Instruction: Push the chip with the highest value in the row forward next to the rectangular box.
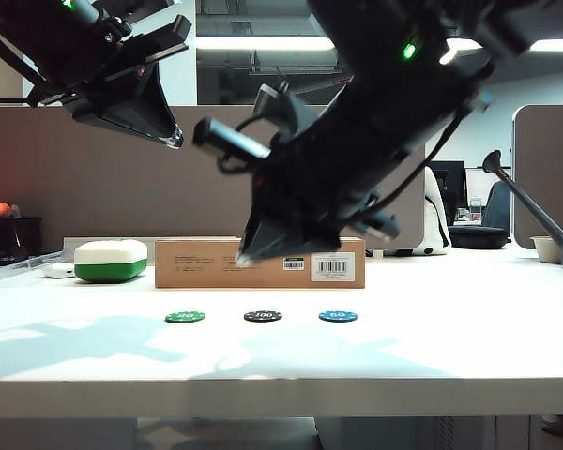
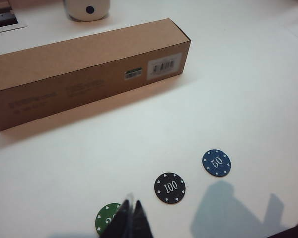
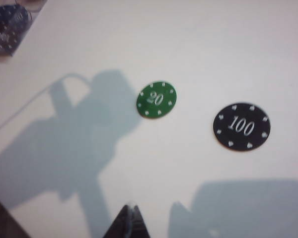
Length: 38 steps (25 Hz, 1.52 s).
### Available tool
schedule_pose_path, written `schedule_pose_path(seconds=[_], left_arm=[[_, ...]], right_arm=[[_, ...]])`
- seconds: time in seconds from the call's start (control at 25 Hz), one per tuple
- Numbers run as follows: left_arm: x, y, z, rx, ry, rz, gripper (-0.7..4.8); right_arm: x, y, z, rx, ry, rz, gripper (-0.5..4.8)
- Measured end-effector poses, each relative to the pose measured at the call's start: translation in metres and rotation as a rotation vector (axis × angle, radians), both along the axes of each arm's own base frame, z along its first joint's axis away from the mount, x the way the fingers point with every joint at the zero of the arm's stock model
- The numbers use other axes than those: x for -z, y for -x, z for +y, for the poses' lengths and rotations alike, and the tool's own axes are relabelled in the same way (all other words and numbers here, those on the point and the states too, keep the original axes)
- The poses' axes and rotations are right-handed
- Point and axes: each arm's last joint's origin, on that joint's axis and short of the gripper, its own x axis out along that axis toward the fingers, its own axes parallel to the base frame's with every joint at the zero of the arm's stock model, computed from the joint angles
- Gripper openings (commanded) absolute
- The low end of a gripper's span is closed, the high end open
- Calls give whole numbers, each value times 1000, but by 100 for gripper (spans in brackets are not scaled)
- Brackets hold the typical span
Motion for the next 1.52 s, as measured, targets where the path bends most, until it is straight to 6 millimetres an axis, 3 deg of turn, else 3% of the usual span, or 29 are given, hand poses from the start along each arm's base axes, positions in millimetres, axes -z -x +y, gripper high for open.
schedule_pose_path(seconds=[0.24, 0.6, 1.52], left_arm=[[0, 0, 0, 0, 0, 0, -5], [0, 0, 0, -1, 0, 0, -5], [0, 0, 0, -1, 0, 0, -5]], right_arm=[[28, -12, 10, 56, 124, 67, -6], [29, -27, 18, 84, 124, 59, -6], [29, -35, 12, 131, 190, 50, -6]])
